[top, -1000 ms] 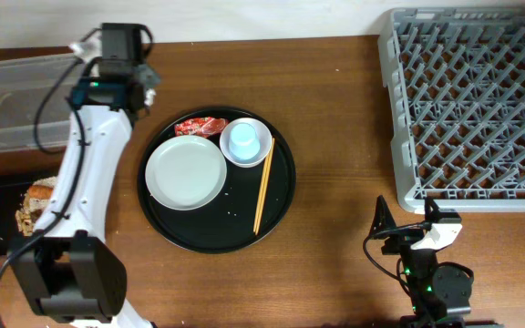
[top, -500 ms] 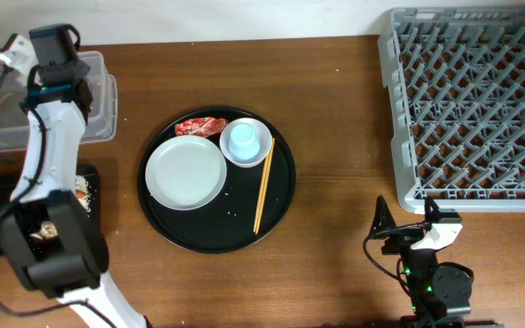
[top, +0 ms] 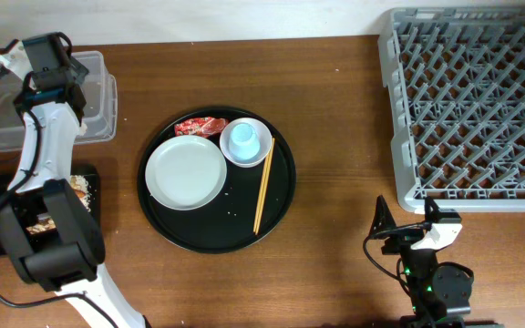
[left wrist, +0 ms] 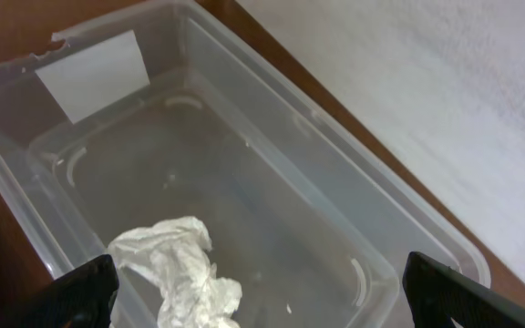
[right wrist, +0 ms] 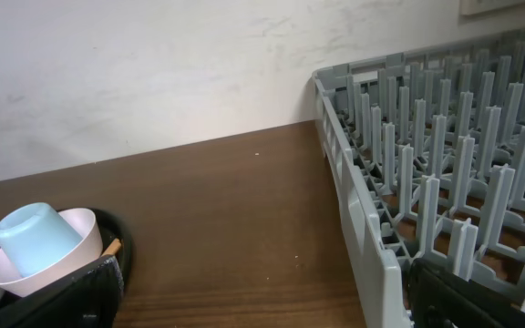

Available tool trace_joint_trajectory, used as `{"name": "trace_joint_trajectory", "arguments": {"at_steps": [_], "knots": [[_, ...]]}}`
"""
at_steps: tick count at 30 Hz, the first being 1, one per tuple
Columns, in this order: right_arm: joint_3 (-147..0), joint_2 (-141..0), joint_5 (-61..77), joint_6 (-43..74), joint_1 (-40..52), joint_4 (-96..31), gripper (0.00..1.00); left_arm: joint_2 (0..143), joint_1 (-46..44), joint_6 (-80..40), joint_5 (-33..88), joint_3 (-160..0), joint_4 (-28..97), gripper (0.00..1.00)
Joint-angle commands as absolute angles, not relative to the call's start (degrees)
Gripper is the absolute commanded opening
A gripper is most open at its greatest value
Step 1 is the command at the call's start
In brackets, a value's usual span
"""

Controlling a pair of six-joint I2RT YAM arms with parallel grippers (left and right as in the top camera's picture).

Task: Sort waste into correct bins and load items into the dishwasher rack
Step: 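Carry the tissue left and drop it into the clear plastic bin, then move the left gripper back to the red snack wrapper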

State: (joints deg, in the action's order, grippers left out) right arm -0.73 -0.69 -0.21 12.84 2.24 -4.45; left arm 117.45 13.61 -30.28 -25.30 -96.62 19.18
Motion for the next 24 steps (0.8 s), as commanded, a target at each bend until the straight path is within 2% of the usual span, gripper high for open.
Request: {"name": "trace_joint_trajectory", "arguments": {"at_steps": [1, 4, 9, 11, 14, 17, 20, 24], "knots": [[-0.32, -0.21, -0.69, 12.25, 2.52, -4.69, 0.98, 113.78, 12.80, -28.62, -18.11, -96.73, 21.58, 0.99], [-0.32, -0.21, -0.69, 12.25, 2.50, -4.69, 0.98, 109.78, 12.12, -28.58, -5.72, -96.73, 23.44, 0.99], [-0.32, -0.21, -0.69, 12.25, 2.50, -4.69, 0.98, 102.94, 10.50, -28.60, 24.93, -96.73, 28.91, 0.99], [-0.32, -0.21, -0.69, 12.25, 2.50, -4.69, 0.98, 102.72, 9.43, -28.60, 30.28, -96.73, 31.07, 0.99], [-0.32, -0.21, -0.69, 12.25, 2.50, -4.69, 0.98, 103.24, 6.59, -28.56, 30.09, -96.71, 35.79, 0.99], [-0.32, -0.21, -0.69, 12.25, 2.50, -4.67, 0.98, 104.64, 2.00, -27.94, 22.65, -96.71, 41.95, 0.99], [-0.32, -0.21, -0.69, 12.25, 2.50, -4.69, 0.98, 106.24, -2.66, -20.97, 19.66, -96.71, 44.31, 0.99], [-0.32, -0.21, -0.69, 12.25, 2.50, -4.69, 0.98, 107.98, -8.45, -19.14, 8.23, -96.73, 47.22, 0.99]]}}
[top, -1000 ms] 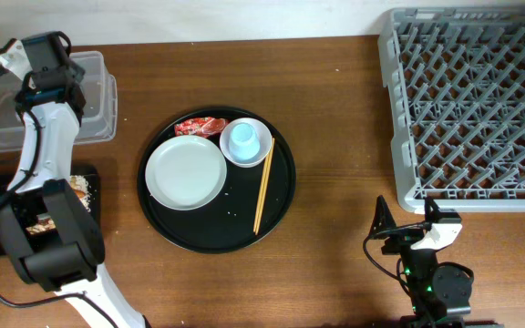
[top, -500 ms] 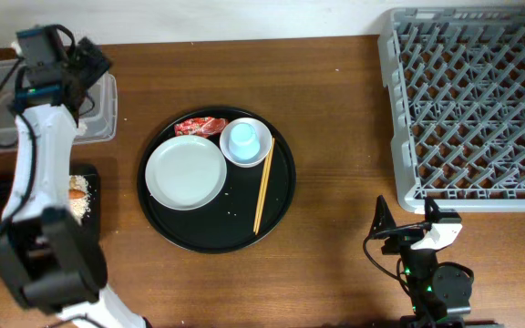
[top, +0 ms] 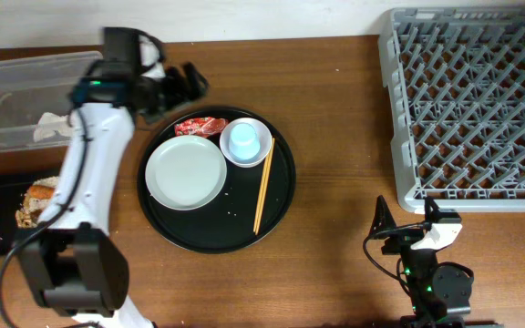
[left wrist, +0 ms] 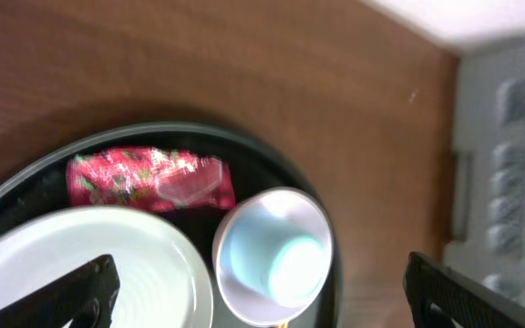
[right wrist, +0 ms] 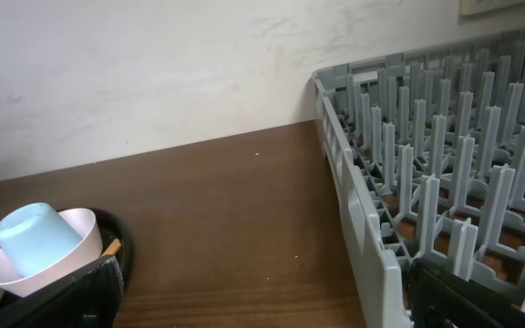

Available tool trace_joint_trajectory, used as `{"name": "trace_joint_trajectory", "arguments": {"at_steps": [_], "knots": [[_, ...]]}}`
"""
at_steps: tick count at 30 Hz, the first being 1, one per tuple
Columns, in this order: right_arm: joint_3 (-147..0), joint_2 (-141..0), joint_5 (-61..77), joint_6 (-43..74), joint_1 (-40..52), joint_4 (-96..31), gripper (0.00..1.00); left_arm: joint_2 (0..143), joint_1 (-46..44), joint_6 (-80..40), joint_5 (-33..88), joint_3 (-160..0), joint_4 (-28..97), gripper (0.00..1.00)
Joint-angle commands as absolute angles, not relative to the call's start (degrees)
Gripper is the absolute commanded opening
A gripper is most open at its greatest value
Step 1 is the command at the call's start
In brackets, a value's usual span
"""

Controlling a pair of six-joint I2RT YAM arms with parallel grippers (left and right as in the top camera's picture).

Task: Sort waste into correct bins and load items into the dishwasher rack
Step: 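Move the left gripper back to the red snack wrapper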

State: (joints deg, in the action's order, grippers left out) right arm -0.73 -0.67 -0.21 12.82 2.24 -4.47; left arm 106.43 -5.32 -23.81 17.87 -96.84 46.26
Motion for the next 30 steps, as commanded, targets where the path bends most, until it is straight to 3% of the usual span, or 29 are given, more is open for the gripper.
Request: {"name": "trace_joint_trajectory", "arguments": {"at_steps": [1, 8, 30], "knots": [[-0.32, -0.21, -0.69, 12.25, 2.52, -4.69, 0.98, 108.55, -9.45, -18.26, 5.15, -96.73, 47.29, 0.99], [-0.32, -0.21, -0.69, 12.25, 2.50, -4.69, 0.98, 111.90, -10.50, -16.60, -6.37, -96.73, 47.59, 0.99], [-0.32, -0.21, -0.69, 12.25, 2.50, -4.69, 0.98, 124.99, -11.09, -17.26, -6.70, -96.73, 38.98, 0.99]]}}
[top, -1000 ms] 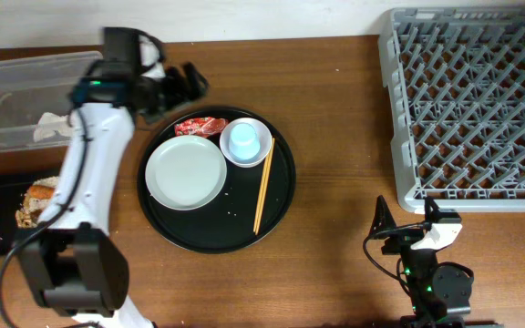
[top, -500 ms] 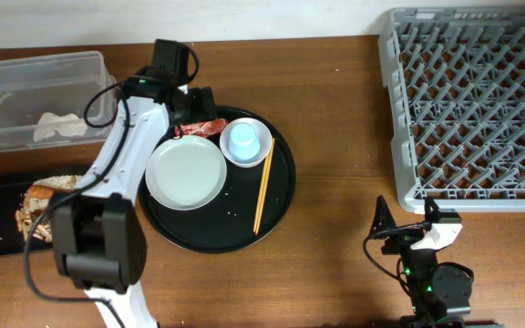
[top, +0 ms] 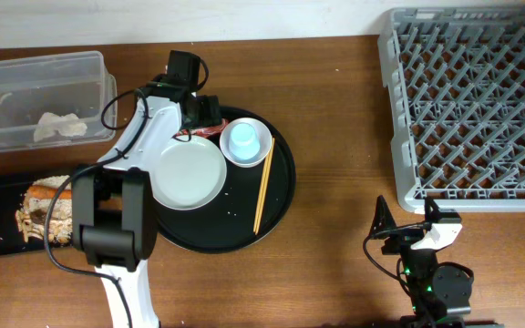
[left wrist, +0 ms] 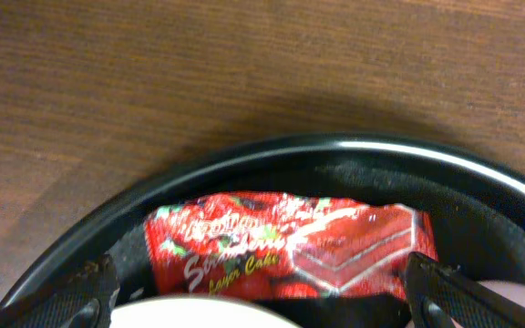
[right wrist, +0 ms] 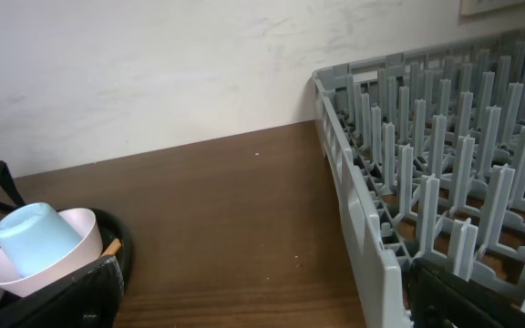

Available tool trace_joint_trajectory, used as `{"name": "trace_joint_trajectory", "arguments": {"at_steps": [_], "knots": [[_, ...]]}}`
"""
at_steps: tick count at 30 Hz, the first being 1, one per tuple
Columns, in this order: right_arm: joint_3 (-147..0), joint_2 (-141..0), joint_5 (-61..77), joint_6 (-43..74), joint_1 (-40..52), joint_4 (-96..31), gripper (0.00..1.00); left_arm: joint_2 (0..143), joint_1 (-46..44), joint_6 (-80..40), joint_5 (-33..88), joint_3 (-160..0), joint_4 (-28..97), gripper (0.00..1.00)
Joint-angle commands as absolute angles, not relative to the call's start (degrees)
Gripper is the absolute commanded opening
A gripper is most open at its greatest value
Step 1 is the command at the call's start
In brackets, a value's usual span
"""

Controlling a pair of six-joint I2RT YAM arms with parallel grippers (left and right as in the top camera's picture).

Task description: Sort waste into correct bins and load items into the dishwasher rack

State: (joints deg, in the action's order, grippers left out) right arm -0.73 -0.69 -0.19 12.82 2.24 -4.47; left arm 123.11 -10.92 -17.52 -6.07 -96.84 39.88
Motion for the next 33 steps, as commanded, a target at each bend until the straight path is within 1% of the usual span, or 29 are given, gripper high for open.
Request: {"name": "trace_joint_trajectory", "arguments": {"at_steps": [1, 10, 15, 17, 18, 23, 25, 26, 29, 33], "knots": [[-0.32, -0.21, -0.69, 12.25, 2.50, -4.69, 0.98, 125.43, -11.09, -17.23, -6.70, -96.73, 38.76, 0.99], [-0.32, -0.21, -0.69, 12.25, 2.50, -4.69, 0.98, 128.99, -11.11, -17.26, -6.68, -96.73, 37.63, 0.96], [-0.32, -0.21, -0.69, 12.25, 2.50, -4.69, 0.98, 131.24, -11.09, -17.28, -5.63, -96.73, 37.45, 0.96], [-0.32, -0.21, -0.69, 12.25, 2.50, -4.69, 0.98, 131.68, -11.11, -17.28, -5.34, -96.73, 37.39, 0.94], [-0.32, -0.21, -0.69, 12.25, 2.50, -4.69, 0.98, 131.68, -11.09, -17.28, -5.34, -96.73, 37.39, 0.91], [-0.32, -0.21, -0.69, 12.25, 2.50, -4.69, 0.98, 131.68, -11.09, -17.26, -4.73, -96.73, 37.52, 0.54], [-0.32, -0.21, -0.69, 12.25, 2.50, -4.69, 0.98, 131.66, -11.09, -17.26, -3.49, -96.75, 37.58, 0.43], [-0.32, -0.21, -0.69, 12.25, 2.50, -4.69, 0.98, 131.66, -11.09, -17.23, -2.44, -96.75, 37.56, 0.33], [-0.32, -0.21, -0.69, 12.25, 2.50, -4.69, 0.98, 131.52, -11.09, -17.26, -0.38, -96.92, 37.71, 0.17], [-0.32, -0.21, -0.69, 12.25, 2.50, -4.69, 0.98, 130.47, -11.09, -17.26, 0.08, -97.34, 38.68, 0.04]]}}
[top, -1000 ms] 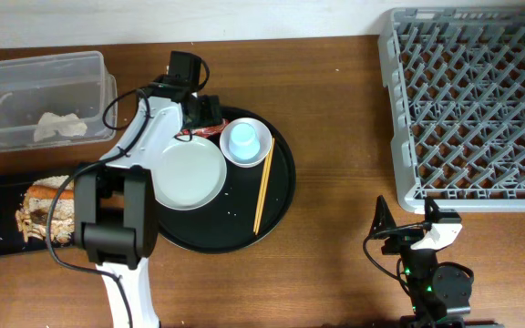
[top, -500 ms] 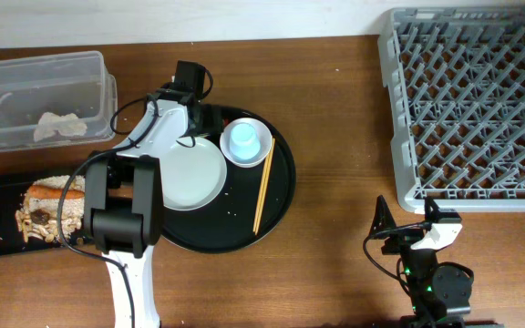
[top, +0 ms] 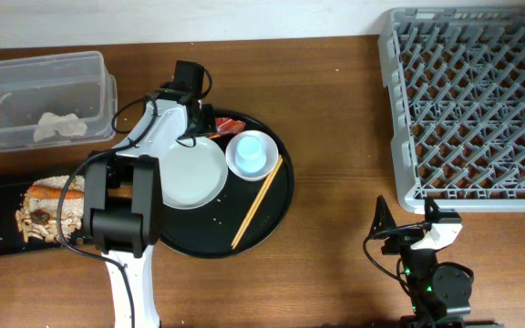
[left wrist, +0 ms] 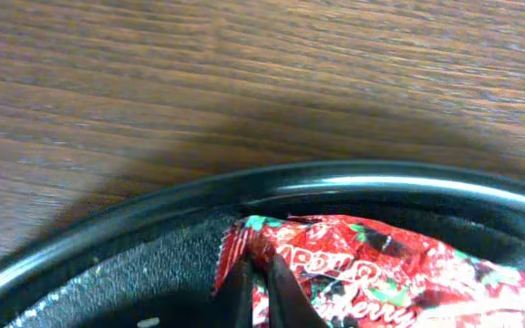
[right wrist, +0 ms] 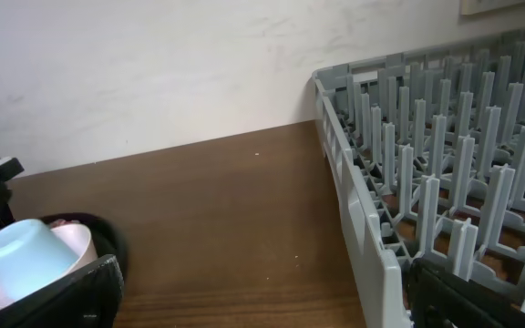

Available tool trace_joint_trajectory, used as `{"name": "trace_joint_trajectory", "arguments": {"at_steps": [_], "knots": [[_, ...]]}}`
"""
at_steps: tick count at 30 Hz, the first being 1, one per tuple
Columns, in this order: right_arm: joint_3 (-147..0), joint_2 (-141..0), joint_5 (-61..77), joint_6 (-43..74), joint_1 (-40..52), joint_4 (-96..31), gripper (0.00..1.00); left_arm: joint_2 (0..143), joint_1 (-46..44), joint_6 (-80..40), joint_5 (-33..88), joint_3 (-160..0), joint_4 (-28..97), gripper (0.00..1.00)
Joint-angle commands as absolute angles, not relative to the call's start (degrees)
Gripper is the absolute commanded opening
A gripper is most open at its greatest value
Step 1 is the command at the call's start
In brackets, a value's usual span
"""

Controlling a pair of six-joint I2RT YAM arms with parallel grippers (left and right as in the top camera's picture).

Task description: Sort waste into correct bins and load items into the dishwasher rack

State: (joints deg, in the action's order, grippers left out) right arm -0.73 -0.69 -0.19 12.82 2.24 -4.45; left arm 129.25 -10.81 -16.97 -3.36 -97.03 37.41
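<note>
A red snack wrapper [left wrist: 372, 273] lies at the far edge of the round black tray [left wrist: 354, 180]. My left gripper [left wrist: 258, 287] is shut on the wrapper's left end, its two fingertips pinched together. From overhead the left gripper [top: 200, 117] sits at the tray's [top: 180, 239] far rim, with the wrapper [top: 230, 124] just to its right. On the tray are a white plate [top: 190, 173], a white bowl with a blue cup [top: 252, 153] in it, and chopsticks [top: 256, 202]. My right gripper [right wrist: 262, 305] stands open near the table's front edge beside the grey dishwasher rack [right wrist: 445, 182].
A clear plastic bin [top: 89, 68] holding a crumpled tissue [top: 59, 125] stands at the far left. A black tray with food scraps lies in front of it. The dishwasher rack [top: 472, 100] fills the far right corner.
My left gripper, open over the wrapper before, is now shut on its left end. The wrapper, bowl and chopsticks have shifted on the tray; the chopsticks now lie slanted. The right arm is unchanged.
My left gripper was open over the clear bin with the tissue lying inside. Then it was over the tray's far side, then low and open above the red wrapper. Now it is shut on the wrapper. The right arm has stayed still throughout.
</note>
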Motion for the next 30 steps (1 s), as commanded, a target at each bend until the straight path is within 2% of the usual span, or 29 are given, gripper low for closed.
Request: {"name": "trace_joint_trajectory", "arguments": {"at_steps": [1, 19, 20, 21, 22, 26, 30], "knots": [[-0.32, -0.21, -0.69, 12.25, 2.50, -4.69, 0.98, 129.29, -11.09, -17.26, 0.12, -97.41, 38.98, 0.01], [-0.32, -0.21, -0.69, 12.25, 2.50, -4.69, 0.98, 120.88, -11.09, -17.26, 0.23, -97.43, 42.72, 0.01], [-0.32, -0.21, -0.69, 12.25, 2.50, -4.69, 0.98, 120.88, -11.07, -17.26, 0.12, -97.43, 42.70, 0.06], [-0.32, -0.21, -0.69, 12.25, 2.50, -4.69, 0.98, 120.90, -11.07, -17.23, -0.38, -97.43, 42.50, 0.30], [-0.32, -0.21, -0.69, 12.25, 2.50, -4.69, 0.98, 120.95, -11.09, -17.21, -1.23, -97.43, 42.41, 0.36], [-0.32, -0.21, -0.69, 12.25, 2.50, -4.69, 0.98, 121.36, -11.03, -15.20, -5.74, -97.38, 42.48, 0.45], [-0.32, -0.21, -0.69, 12.25, 2.50, -4.69, 0.98, 122.74, -10.48, -14.35, -5.82, -97.36, 42.41, 0.47]]}}
